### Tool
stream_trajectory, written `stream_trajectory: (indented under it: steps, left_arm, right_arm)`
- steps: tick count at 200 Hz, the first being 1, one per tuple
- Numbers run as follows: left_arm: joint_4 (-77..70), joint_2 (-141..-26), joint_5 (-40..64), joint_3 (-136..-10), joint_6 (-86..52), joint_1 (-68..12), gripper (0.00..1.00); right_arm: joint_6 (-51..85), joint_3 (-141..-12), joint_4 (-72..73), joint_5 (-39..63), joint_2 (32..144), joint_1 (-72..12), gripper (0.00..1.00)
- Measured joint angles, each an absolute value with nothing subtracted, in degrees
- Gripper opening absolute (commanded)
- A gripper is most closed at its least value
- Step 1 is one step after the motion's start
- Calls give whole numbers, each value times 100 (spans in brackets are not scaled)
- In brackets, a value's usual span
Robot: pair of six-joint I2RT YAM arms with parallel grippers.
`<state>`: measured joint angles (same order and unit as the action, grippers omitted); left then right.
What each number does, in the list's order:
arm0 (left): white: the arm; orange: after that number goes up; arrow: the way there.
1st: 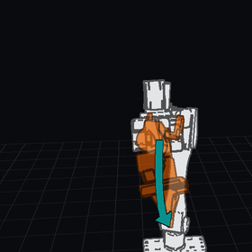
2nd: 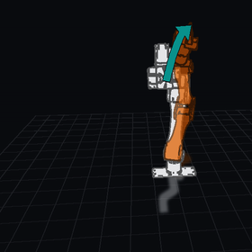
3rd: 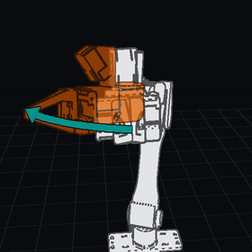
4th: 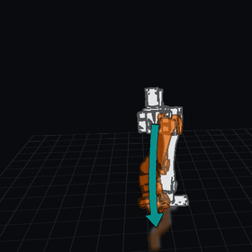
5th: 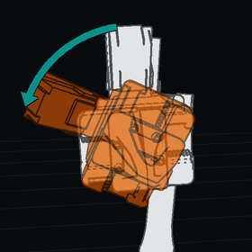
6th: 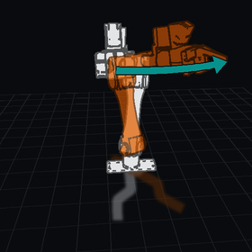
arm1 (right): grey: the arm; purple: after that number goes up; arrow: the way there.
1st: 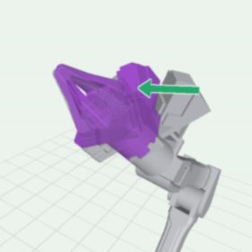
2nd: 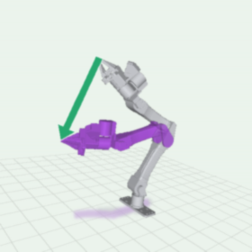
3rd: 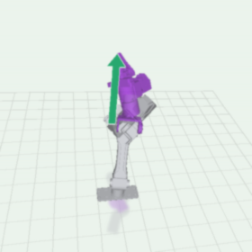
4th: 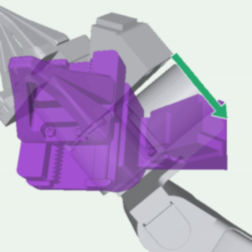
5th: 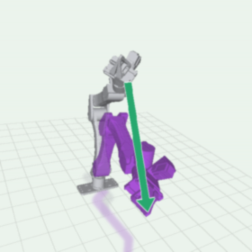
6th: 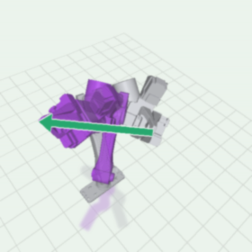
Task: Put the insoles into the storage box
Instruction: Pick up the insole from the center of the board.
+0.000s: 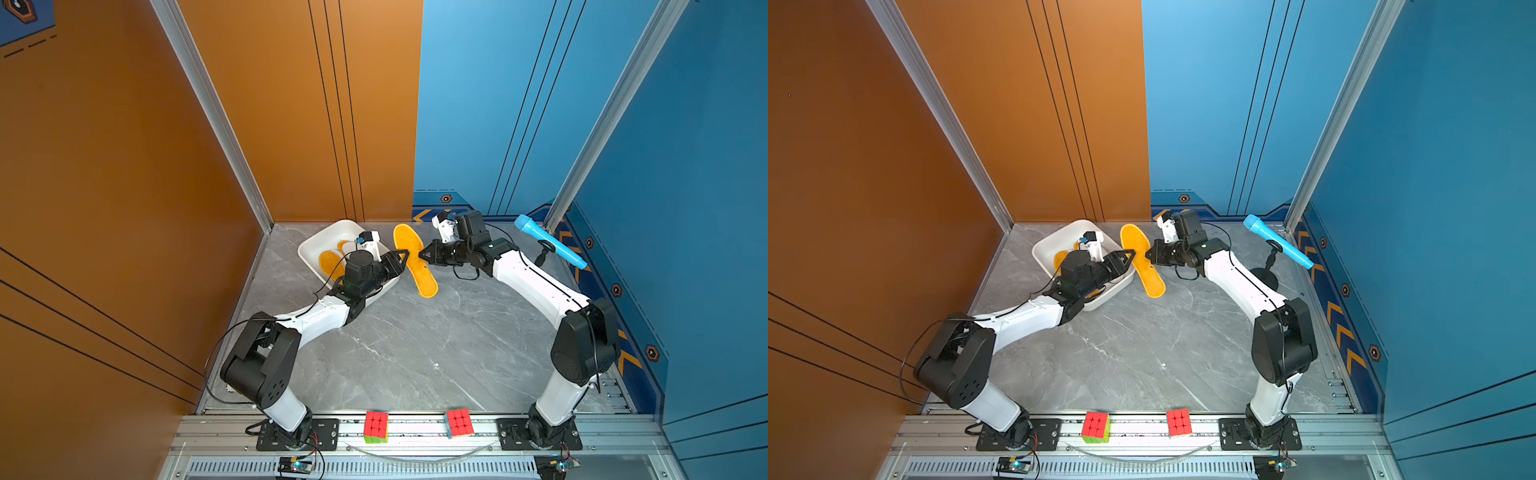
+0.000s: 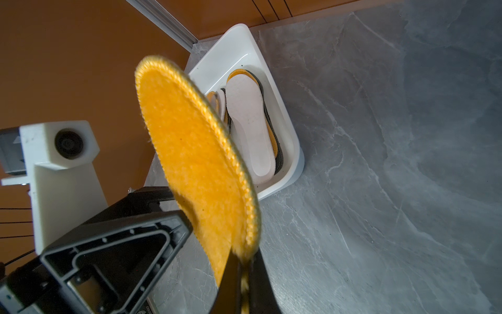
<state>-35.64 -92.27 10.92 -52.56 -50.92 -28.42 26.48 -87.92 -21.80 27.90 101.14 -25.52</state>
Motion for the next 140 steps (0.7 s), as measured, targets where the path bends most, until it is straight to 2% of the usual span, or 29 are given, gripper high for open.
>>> stream_trajectory:
  steps: [59, 69, 73, 116, 140]
  left_arm:
    - [-3586, -9227, 1205, -5256, -5035, -2840, 13]
    - [-3586, -9227, 1219, -5256, -5046, -2818, 7]
    - [-3586, -9227, 1223, -5256, -5046, -2818, 0]
    - [-3647, -9229, 1297, -5256, -5175, -2766, 0]
    - [-3765, -9229, 1393, -5212, -5299, -2665, 0]
  right_arm:
    - [2648, -8792, -2182, 2790, 10114, -2552, 0]
    - [2648, -8792, -2182, 2790, 10114, -2552, 0]
    - [2648, -8792, -2182, 2790, 10114, -2552, 0]
    - [2648, -8792, -2180, 2790, 10114, -2552, 9]
    - [2646, -8792, -2178, 2792, 10110, -2554, 24]
